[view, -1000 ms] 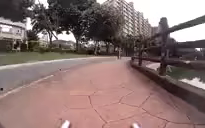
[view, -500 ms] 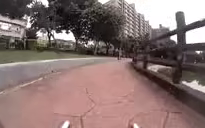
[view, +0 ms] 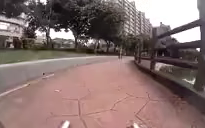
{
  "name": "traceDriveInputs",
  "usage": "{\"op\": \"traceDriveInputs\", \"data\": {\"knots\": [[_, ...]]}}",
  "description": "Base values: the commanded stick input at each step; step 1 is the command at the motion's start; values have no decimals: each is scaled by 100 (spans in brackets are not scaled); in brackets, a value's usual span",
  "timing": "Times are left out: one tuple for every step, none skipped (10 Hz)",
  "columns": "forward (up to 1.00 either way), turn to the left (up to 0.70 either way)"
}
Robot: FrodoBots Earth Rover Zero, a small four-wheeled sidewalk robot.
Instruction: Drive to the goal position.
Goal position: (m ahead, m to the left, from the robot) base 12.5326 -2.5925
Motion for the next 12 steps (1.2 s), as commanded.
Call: {"op": "traceDriveInputs", "data": {"knots": [[100, -40], [100, -38], [100, -21], [100, -3], [100, 0], [100, 0], [100, 0], [100, 0], [100, 0], [100, 0], [100, 0], [100, 0]]}}
